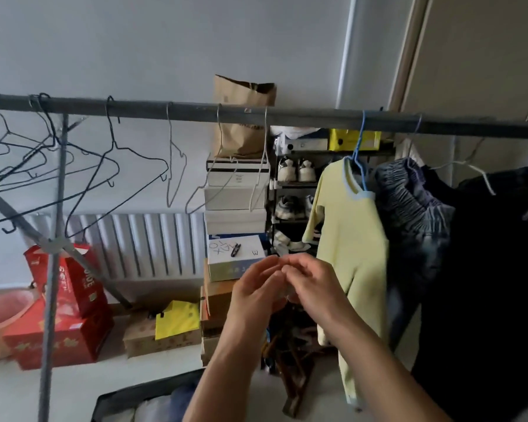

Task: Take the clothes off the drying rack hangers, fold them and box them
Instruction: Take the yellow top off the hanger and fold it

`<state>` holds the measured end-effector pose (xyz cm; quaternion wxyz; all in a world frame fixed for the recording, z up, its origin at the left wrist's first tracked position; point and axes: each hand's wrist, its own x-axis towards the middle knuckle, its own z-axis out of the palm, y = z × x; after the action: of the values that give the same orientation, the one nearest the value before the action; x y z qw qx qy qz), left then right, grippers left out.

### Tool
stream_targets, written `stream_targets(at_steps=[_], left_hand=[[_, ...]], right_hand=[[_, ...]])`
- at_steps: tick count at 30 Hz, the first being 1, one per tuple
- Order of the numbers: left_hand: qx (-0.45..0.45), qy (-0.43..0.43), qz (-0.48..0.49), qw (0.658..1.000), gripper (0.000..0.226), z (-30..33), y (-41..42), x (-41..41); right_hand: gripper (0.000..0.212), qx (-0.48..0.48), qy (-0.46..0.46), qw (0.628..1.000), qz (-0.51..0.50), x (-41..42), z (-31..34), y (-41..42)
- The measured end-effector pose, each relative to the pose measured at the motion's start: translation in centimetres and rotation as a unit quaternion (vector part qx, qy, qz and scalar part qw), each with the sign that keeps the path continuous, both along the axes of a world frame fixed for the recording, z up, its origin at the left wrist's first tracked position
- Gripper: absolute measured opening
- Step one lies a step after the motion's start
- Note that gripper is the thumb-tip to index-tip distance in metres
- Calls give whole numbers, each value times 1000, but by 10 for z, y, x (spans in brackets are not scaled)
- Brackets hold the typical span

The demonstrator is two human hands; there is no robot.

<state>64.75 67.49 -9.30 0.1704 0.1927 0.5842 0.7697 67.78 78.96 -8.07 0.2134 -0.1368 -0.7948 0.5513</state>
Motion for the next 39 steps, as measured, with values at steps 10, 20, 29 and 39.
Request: stream_targets(at_steps=[10,20,29,39], left_hand=[[-42,-7,5,999,24,22,33,5],[-77,-23,13,997,22,21,37,-9],[-87,25,24,996,20,29,47,-8],[-49,150,46,986,24,51,50,-3]], right_hand=[[12,98,129,983,-83,-9,59,75],[31,217,8,942,-256,-61,97,164],[21,-70,112,983,-128,-65,123,152],[11,-102,27,994,25,-27,95,93]])
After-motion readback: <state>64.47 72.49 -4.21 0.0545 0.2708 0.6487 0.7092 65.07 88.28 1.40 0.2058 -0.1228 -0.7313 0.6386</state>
